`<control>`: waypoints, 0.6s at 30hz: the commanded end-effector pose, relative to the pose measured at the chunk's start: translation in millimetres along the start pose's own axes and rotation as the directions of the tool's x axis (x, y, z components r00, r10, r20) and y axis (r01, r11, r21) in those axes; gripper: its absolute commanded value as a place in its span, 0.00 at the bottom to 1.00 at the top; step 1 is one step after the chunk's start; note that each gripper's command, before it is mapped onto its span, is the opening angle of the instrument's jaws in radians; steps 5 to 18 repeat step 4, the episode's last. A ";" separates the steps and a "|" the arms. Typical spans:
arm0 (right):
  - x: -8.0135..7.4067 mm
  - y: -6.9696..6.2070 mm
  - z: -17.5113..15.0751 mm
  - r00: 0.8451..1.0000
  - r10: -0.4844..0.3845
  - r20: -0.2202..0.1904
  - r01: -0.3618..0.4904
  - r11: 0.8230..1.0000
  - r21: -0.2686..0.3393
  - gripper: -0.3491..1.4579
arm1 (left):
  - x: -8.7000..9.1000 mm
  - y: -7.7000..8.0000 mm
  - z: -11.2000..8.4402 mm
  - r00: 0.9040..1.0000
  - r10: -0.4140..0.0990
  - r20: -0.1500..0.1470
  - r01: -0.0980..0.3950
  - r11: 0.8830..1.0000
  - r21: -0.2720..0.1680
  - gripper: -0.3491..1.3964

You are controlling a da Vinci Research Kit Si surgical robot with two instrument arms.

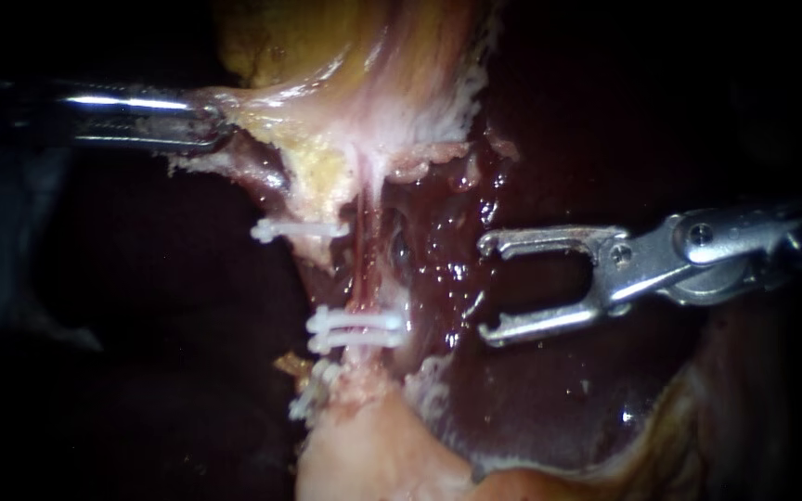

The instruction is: Going back second clip right tube

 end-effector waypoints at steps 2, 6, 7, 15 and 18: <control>0.0 0.0 0.0 1.000 0.000 0.000 0.000 1.000 -0.001 0.47 | 0.0 0.0 0.0 1.000 0.000 0.000 0.000 1.000 -0.001 0.00; 0.0 0.0 0.0 1.000 0.001 0.000 -0.001 1.000 -0.001 0.47 | 0.0 0.0 0.0 1.000 0.000 0.000 0.000 1.000 -0.001 0.00; 0.0 0.0 0.0 1.000 0.001 0.000 -0.001 1.000 -0.001 0.47 | 0.0 0.0 0.0 1.000 0.000 0.000 0.000 1.000 -0.001 0.00; 0.0 0.0 0.0 1.000 0.001 0.000 -0.001 1.000 -0.001 0.47 | 0.0 0.0 0.0 1.000 0.000 0.000 0.000 1.000 -0.001 0.00; 0.0 0.0 0.0 1.000 0.001 0.000 -0.001 1.000 -0.001 0.47 | 0.0 0.0 0.0 1.000 0.000 0.000 0.000 1.000 -0.001 0.00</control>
